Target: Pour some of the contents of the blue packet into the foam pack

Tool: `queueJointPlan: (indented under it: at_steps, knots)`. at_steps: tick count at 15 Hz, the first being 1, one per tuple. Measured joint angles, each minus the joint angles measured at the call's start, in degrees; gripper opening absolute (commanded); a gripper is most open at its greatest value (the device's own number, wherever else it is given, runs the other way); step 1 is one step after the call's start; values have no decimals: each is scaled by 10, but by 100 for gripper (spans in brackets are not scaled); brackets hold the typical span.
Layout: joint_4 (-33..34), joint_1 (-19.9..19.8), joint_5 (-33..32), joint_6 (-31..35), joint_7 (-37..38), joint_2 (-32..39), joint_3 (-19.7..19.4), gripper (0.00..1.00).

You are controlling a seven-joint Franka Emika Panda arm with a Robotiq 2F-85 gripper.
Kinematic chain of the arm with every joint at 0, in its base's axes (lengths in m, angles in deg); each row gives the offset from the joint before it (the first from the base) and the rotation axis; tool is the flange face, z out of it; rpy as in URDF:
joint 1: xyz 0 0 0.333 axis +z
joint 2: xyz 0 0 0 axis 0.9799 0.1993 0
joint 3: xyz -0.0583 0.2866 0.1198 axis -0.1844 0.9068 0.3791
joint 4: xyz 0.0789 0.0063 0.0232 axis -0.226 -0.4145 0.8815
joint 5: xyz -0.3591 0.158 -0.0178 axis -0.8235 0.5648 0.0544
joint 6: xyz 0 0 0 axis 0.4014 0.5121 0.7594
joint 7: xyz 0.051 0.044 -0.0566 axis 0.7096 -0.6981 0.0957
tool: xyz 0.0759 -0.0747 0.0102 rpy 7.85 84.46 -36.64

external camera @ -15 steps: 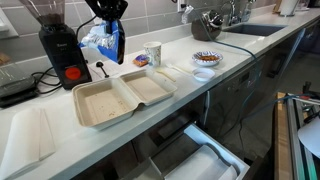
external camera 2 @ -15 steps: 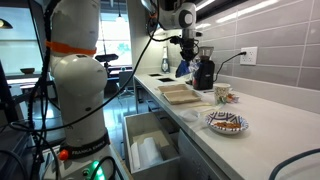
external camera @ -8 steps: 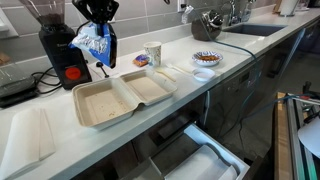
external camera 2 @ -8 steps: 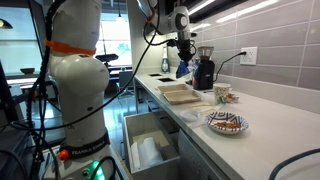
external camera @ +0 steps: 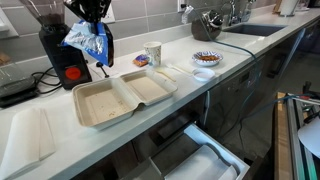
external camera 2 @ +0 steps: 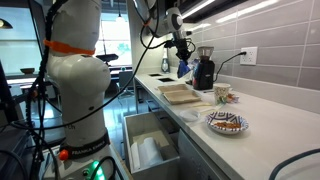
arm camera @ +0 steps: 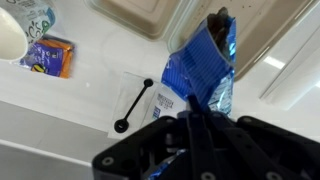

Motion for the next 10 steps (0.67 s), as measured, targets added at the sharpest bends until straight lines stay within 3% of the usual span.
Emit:
queueJointPlan:
  at_steps: [10]
  knots:
    - [0, 2, -40, 97, 21, 12, -1, 0]
